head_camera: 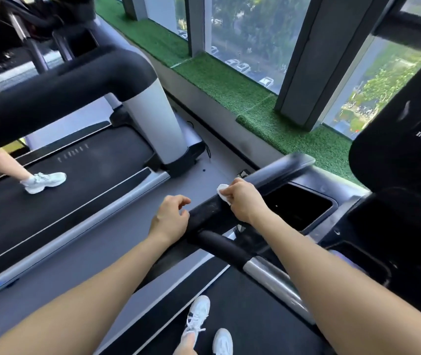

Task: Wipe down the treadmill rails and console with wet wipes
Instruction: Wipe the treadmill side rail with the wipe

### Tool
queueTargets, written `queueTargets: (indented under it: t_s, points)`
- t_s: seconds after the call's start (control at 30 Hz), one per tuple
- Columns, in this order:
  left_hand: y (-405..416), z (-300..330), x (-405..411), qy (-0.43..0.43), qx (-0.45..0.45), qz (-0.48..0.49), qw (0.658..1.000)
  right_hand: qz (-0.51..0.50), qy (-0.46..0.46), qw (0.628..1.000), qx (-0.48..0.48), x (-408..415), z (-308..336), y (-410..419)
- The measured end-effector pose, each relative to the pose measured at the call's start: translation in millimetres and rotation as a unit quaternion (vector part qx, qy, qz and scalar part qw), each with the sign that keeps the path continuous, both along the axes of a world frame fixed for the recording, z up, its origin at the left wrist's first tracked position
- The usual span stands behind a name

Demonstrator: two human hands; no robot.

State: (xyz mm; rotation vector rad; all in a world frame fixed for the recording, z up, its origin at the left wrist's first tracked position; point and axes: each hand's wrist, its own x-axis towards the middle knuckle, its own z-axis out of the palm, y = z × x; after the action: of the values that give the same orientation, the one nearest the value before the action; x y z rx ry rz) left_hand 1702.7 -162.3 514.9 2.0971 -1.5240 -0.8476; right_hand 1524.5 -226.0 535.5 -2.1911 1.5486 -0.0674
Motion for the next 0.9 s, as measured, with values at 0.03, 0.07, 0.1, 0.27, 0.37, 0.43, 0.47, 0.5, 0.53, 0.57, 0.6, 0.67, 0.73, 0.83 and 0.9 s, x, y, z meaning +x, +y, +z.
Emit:
queueTargets:
  t_s: [0.03,0.07,0.1,0.27,0.37,0.43,0.47,0.5,0.53,0.57,0.6,0.67,0.73,0.83,0.9]
  points:
    - [8.3,-1.0,6.1,-0.006,0.003,0.007,1.000,0.015,0.005,1.000,0.002,8.0,0.0,5.3]
    - [16.2,-2.1,12.4,-0.013,0.005,0.011,1.000,0.029,0.004,1.000,0.002,16.6,-0.3,10.8]
    - [23.9,-2.4,18.6,-0.019,0.005,0.015,1.000,0.038,-0.002,0.999,0.003,25.4,-0.6,17.3]
    - [55.2,-1.1,46.0,-0.042,0.005,0.002,0.999,0.065,-0.009,0.998,0.012,52.1,4.0,38.4]
    - [66.3,0.3,58.9,-0.064,0.012,-0.035,0.997,0.064,-0.026,0.997,0.020,46.5,10.5,36.9]
    - [72.5,0.9,66.8,-0.078,0.018,-0.062,0.995,-0.005,-0.025,1.000,-0.012,34.8,11.0,32.0]
    - [75.5,1.0,70.5,-0.085,0.021,-0.075,0.993,-0.051,-0.026,0.998,-0.020,29.5,9.7,29.7]
    - [78.4,0.5,74.5,-0.089,0.021,-0.086,0.992,-0.083,-0.015,0.996,-0.024,26.6,8.8,28.8]
    - [80.8,-0.3,78.5,-0.092,0.020,-0.094,0.991,-0.095,0.000,0.995,-0.020,27.4,9.0,29.3]
    - [83.0,-1.6,82.5,-0.093,0.020,-0.098,0.991,-0.091,0.017,0.996,-0.008,32.5,10.0,31.4]
    - [84.6,-3.2,86.2,-0.095,0.020,-0.099,0.990,-0.080,0.026,0.996,0.006,40.1,12.8,34.8]
    - [87.7,-6.4,92.3,-0.092,0.021,-0.097,0.991,-0.060,0.033,0.997,0.021,60.9,16.4,46.2]
    - [88.7,-8.8,94.8,-0.086,0.022,-0.096,0.991,-0.048,0.039,0.998,0.022,79.0,15.5,58.9]
    - [85.9,-13.0,95.5,-0.077,0.026,-0.101,0.992,-0.028,0.051,0.998,0.023,96.0,12.9,70.9]
    - [84.4,-18.2,97.4,-0.076,0.026,-0.112,0.991,-0.013,0.050,0.998,0.019,97.4,13.4,73.4]
